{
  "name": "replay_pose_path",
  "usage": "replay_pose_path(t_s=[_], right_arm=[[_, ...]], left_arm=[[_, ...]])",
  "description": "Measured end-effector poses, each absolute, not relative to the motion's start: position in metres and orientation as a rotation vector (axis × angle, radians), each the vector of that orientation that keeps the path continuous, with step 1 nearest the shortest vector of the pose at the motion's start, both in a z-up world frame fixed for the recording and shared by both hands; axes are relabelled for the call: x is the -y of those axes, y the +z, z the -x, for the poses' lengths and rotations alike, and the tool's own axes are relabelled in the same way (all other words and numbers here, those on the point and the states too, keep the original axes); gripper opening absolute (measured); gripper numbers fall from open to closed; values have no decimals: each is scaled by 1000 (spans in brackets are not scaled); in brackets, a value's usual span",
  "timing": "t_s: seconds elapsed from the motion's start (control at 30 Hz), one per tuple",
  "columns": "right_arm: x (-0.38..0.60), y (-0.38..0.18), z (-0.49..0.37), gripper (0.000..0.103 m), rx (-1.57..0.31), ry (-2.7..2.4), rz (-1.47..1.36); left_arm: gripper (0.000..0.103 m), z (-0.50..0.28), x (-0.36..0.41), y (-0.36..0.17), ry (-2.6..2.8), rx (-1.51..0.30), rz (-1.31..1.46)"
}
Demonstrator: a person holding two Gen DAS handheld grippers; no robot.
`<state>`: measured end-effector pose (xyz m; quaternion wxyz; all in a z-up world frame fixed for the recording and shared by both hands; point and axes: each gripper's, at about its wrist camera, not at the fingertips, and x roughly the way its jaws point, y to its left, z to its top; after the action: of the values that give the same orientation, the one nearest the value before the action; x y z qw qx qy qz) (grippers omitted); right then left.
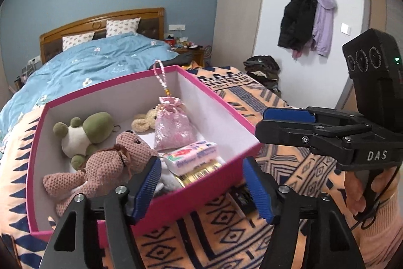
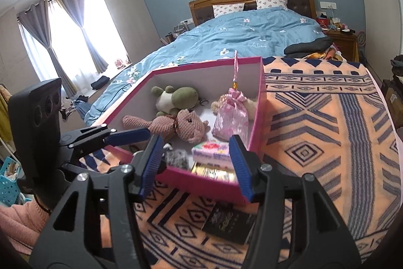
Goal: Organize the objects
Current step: 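Raise the right tool and move it to the black tissue pack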
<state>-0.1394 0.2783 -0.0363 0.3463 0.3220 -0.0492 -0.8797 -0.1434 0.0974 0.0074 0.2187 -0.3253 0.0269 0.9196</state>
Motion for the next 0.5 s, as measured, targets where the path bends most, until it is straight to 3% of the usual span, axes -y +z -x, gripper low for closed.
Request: replay_pose_path(t_s=[0.13, 0.5], right_arm=[[-299, -49, 124, 66, 140, -2321, -862], [-323, -127, 130, 66, 241, -2275, -1149]], left_arm=[[71, 126, -100, 3, 2509, -91, 881], [70, 113, -117, -43, 2395, -68, 1014]])
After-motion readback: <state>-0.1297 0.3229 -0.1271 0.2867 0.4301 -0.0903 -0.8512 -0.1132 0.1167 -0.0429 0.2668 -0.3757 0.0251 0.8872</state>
